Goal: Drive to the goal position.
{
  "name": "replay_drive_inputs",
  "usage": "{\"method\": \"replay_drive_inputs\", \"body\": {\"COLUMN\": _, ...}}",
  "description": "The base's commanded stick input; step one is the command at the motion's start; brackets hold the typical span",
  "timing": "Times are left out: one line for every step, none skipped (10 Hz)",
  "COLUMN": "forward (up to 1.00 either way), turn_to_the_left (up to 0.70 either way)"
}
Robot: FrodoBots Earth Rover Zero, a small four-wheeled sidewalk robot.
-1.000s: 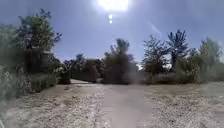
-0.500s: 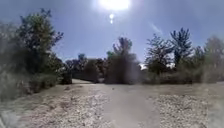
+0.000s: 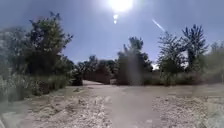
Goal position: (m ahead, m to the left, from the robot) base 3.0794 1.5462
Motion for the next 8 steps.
{"method": "replay_drive_inputs", "body": {"forward": 0.45, "turn_to_the_left": 0.00}}
{"method": "replay_drive_inputs", "body": {"forward": 0.45, "turn_to_the_left": 0.00}}
{"method": "replay_drive_inputs", "body": {"forward": 0.45, "turn_to_the_left": 0.00}}
{"method": "replay_drive_inputs", "body": {"forward": 0.45, "turn_to_the_left": 0.00}}
{"method": "replay_drive_inputs", "body": {"forward": 0.45, "turn_to_the_left": 0.00}}
{"method": "replay_drive_inputs", "body": {"forward": 0.45, "turn_to_the_left": 0.00}}
{"method": "replay_drive_inputs", "body": {"forward": 0.45, "turn_to_the_left": 0.00}}
{"method": "replay_drive_inputs", "body": {"forward": 0.45, "turn_to_the_left": 0.00}}
